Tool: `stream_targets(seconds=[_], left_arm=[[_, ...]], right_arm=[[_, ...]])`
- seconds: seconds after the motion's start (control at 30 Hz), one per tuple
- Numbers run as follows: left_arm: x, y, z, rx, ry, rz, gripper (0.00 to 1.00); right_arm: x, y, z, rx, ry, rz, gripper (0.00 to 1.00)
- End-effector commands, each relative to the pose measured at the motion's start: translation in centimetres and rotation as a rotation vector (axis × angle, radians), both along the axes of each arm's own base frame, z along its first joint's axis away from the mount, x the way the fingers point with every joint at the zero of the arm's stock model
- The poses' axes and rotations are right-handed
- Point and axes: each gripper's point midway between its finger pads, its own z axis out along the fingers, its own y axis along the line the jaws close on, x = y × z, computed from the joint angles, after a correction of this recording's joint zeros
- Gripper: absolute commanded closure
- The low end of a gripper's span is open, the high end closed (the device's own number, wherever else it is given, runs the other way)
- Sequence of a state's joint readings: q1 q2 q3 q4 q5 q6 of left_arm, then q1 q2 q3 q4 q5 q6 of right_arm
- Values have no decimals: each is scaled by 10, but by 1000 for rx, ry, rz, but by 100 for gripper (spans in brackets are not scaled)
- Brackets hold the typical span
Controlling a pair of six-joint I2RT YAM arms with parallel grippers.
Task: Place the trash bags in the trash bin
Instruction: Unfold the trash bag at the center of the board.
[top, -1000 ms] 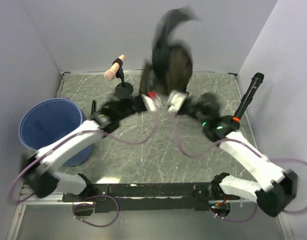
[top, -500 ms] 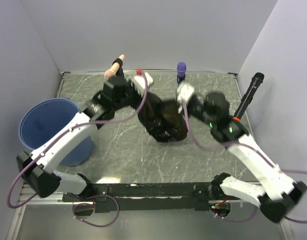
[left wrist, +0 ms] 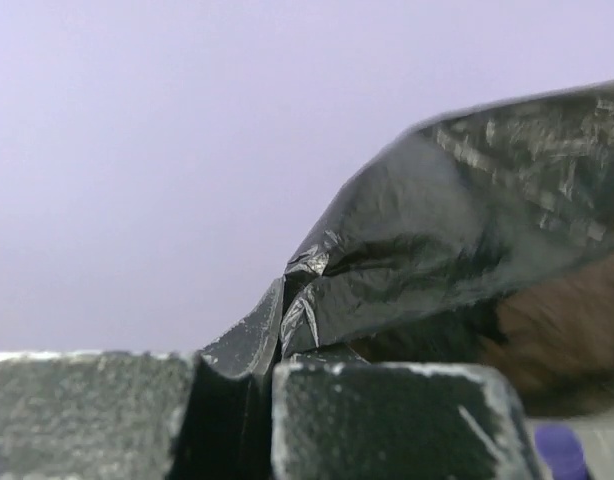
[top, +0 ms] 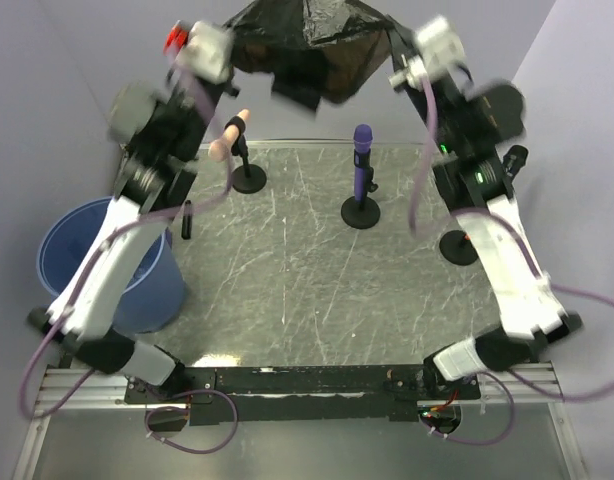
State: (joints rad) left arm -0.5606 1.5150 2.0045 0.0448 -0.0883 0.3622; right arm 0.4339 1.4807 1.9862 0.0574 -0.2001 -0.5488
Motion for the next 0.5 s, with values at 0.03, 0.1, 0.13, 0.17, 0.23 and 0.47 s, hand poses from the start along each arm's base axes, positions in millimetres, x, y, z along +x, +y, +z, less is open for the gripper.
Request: stream_targets(seconds=[0.03, 0.1, 0.13, 0.17, 0.23, 0.47], left_arm=[[-79, -14, -3, 102, -314, -98, 99], [-63, -46, -126, 389, -136, -184, 99], [-58, -54, -192, 522, -26, -223, 99], [-58, -56, -278, 703, 141, -274, 99], [-82, -36, -427, 987, 510, -368, 99], [-162, -18, -494, 1024, 1199, -605, 99]], right_arm=[[-82, 20, 0, -106, -311, 106, 100], [-61, 37, -96, -199, -82, 156, 100], [-56, 39, -151, -244, 46, 169, 100], [-48, 40, -225, -298, 230, 167, 100], [-70, 33, -375, -458, 670, 221, 100], [-181, 12, -447, -466, 1029, 434, 100]])
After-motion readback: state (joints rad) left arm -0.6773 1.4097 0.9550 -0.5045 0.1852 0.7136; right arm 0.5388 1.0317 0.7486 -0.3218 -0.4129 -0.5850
